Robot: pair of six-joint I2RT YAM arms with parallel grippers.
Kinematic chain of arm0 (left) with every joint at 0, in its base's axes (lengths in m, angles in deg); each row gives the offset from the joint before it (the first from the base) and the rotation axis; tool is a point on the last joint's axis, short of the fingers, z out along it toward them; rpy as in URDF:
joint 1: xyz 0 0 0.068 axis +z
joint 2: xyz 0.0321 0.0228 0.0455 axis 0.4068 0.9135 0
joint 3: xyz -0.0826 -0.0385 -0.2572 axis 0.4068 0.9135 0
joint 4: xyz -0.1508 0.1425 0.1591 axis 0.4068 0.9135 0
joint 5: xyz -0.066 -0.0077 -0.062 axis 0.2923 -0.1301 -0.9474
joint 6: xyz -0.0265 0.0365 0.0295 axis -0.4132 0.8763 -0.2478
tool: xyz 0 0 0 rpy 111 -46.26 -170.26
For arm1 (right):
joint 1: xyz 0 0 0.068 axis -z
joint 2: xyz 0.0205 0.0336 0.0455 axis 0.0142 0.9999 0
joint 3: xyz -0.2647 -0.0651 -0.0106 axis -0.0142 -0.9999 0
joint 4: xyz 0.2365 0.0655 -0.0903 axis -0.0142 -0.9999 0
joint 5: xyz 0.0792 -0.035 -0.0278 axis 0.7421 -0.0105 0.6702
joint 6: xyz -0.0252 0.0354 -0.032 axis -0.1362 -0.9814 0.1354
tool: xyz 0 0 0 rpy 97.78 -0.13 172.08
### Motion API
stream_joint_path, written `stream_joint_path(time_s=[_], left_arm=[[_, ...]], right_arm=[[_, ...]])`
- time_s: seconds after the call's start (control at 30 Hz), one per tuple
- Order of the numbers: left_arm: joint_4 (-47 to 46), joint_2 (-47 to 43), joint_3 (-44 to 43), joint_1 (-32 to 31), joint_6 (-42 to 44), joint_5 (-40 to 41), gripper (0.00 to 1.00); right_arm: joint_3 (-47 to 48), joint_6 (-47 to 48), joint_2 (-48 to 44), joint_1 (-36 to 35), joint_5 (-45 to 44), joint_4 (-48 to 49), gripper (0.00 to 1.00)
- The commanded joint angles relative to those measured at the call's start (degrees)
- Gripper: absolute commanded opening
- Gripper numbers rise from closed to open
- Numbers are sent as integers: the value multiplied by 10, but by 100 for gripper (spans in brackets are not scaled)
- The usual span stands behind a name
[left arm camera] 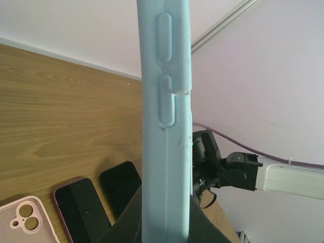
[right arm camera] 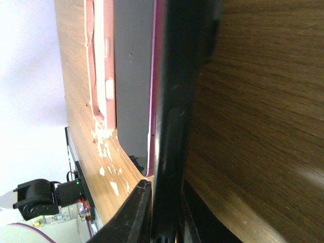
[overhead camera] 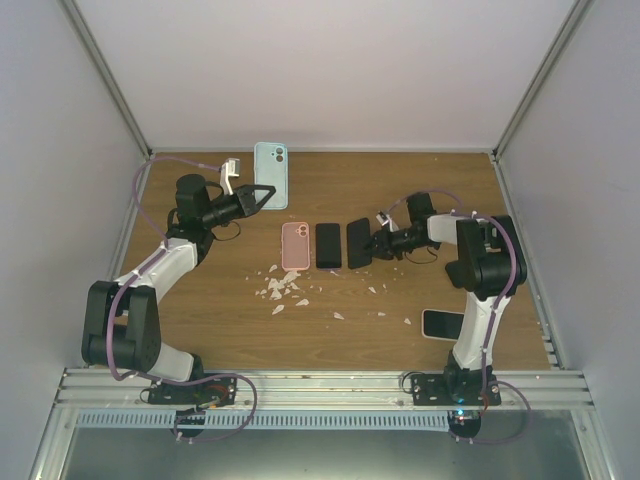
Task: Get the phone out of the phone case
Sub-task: Place the phone at the center of the board.
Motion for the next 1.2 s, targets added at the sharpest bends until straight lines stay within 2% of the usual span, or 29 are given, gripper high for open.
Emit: stream_joint_path(time_s=[0.0,0.27,0.4,0.57,0.8,1.17], left_arm=[[-26,-7,4,4,4,6,0],[-26,-11,7,4,7,6,0],[-25,-13,7,4,9,8,0],[-20,-17,8,4,13,11,0],[38,-25,4,6,35,34,0],[163,-58,6,26,86,33,0]], right_arm=[[9,8,-3,7,8,-4,16],[-8,4,-29,10,-4,-3,23],[-14,2,-41,10,-13,-3,39],[-21,1,-57,11,-22,-2,48],[-34,4,-77,14,-37,-4,75],[-31,14,-88,19,-60,-22,94]])
